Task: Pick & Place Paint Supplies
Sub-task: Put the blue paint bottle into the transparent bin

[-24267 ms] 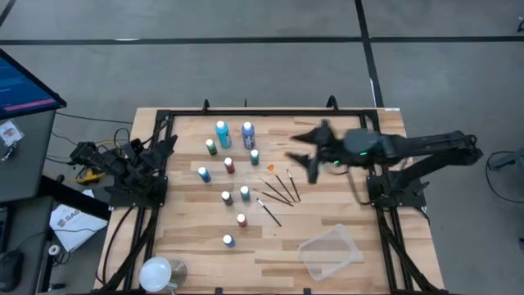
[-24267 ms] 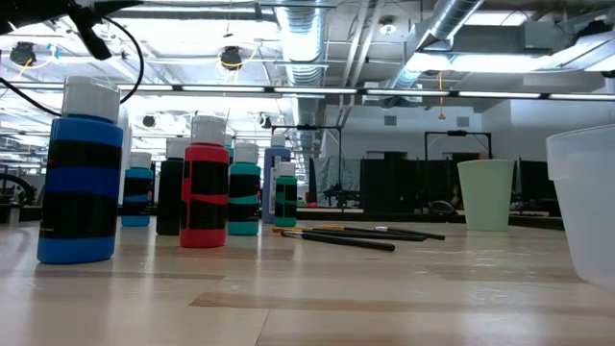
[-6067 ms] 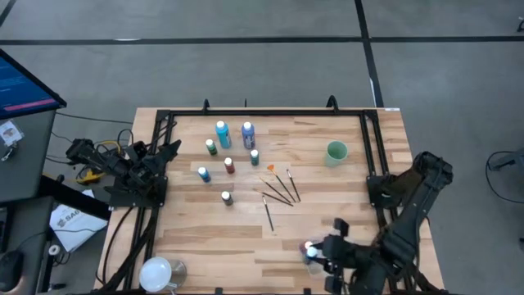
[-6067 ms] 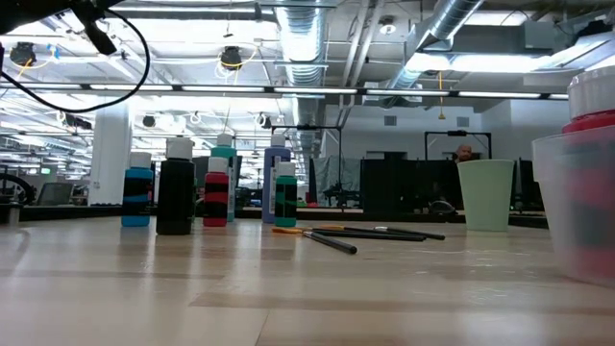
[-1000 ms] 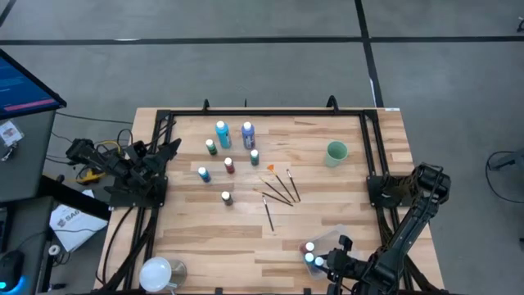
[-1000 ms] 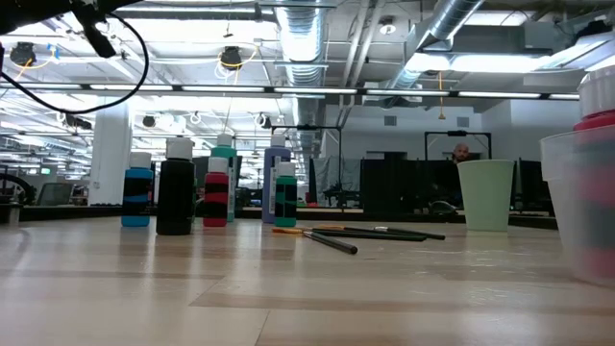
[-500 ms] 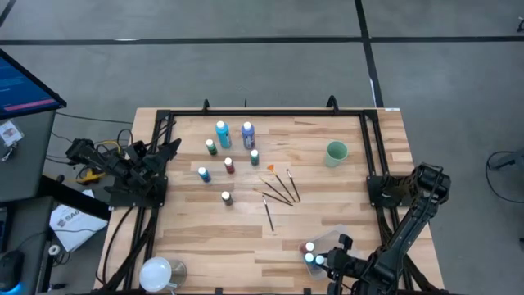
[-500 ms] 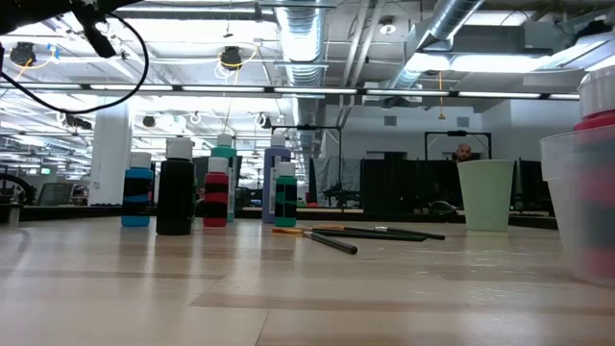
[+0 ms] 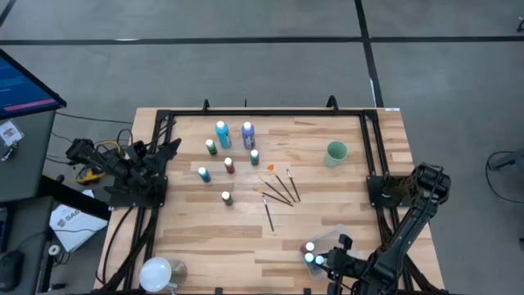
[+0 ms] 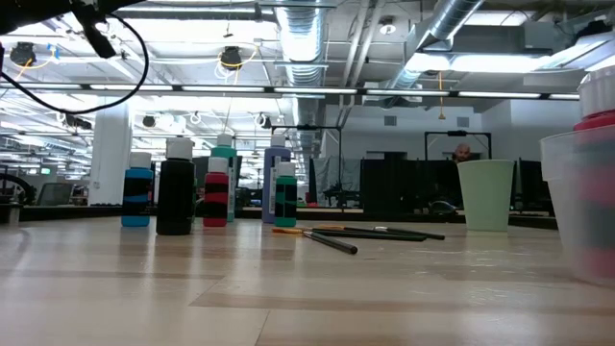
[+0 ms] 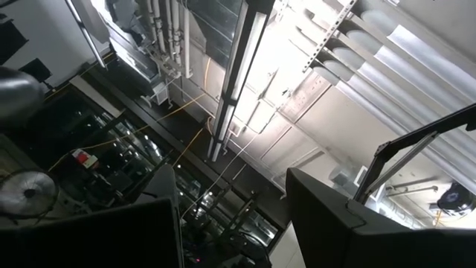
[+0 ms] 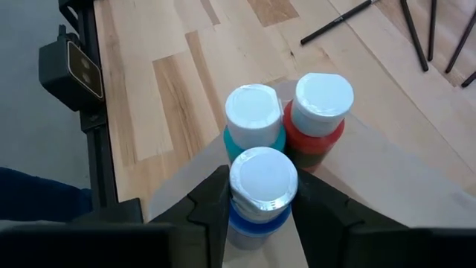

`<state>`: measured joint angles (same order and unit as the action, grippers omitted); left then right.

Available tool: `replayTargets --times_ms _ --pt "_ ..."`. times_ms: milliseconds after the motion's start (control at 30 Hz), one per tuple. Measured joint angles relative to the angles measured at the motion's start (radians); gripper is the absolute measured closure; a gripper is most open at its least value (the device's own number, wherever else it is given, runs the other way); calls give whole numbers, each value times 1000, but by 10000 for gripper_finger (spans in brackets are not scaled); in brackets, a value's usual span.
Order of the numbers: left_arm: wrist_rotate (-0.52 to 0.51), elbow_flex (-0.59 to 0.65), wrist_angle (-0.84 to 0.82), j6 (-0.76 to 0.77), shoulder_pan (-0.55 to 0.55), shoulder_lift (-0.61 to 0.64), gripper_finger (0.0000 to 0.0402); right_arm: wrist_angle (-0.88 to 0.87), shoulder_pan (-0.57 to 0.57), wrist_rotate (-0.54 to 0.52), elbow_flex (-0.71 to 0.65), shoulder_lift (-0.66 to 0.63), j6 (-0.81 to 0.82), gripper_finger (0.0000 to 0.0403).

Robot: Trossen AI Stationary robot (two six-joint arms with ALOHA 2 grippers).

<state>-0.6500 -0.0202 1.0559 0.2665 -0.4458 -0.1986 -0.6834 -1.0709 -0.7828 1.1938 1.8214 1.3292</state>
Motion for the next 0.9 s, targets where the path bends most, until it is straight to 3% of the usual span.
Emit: replayTargets --times_ms 567,900 --pt "-5 0 0 -26 0 0 270 105 14 57 0 0 -161 250" --pt "-5 0 0 -26 0 0 270 124 14 92 0 0 -185 176"
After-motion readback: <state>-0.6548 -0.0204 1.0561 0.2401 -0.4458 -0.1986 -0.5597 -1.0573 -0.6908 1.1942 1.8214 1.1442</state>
